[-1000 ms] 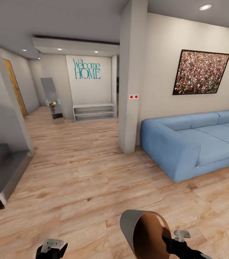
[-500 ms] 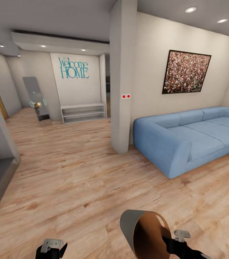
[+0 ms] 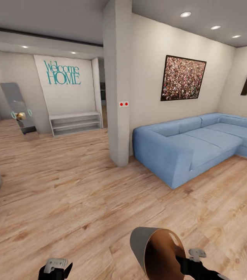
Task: Put the three can of soda from the living room inside the tash can in the kitchen.
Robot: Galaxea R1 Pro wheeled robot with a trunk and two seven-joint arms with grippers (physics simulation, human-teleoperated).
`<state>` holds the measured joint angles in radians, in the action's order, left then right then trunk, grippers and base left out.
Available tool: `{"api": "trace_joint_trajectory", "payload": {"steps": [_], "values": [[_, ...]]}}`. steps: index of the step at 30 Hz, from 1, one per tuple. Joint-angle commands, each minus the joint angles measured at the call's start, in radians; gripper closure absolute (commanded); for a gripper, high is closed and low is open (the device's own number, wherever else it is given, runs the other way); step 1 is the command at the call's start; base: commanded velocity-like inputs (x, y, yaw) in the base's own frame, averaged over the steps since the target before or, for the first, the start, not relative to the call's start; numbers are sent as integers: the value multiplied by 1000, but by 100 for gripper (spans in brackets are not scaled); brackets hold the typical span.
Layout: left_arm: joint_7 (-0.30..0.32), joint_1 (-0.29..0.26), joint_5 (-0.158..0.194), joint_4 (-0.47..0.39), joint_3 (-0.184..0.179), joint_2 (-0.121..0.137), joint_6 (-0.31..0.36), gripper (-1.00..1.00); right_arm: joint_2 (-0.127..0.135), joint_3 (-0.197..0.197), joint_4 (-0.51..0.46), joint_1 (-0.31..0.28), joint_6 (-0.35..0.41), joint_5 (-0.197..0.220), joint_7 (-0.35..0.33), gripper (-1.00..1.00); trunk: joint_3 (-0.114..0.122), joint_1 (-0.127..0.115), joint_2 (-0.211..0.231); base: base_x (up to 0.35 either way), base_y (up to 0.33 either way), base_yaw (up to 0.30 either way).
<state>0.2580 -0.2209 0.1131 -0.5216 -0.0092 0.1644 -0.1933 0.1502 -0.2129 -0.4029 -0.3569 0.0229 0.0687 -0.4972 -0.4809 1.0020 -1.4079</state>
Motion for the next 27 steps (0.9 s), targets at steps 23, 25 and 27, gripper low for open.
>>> {"api": "trace_joint_trajectory", "payload": {"steps": [23, 25, 27], "values": [[1, 0, -6, 0, -1, 1, -1, -100, 1, -3, -2, -1, 3, 25, -9, 100, 0, 0, 0, 0, 1, -236], [1, 0, -7, 0, -1, 1, -1, -100, 1, -3, -2, -1, 3, 29, -9, 100, 0, 0, 0, 61, 30, -236], [1, 0, -7, 0, -1, 1, -1, -100, 1, -3, -2, -1, 3, 29, -9, 100, 0, 0, 0, 124, 88, -236]]}}
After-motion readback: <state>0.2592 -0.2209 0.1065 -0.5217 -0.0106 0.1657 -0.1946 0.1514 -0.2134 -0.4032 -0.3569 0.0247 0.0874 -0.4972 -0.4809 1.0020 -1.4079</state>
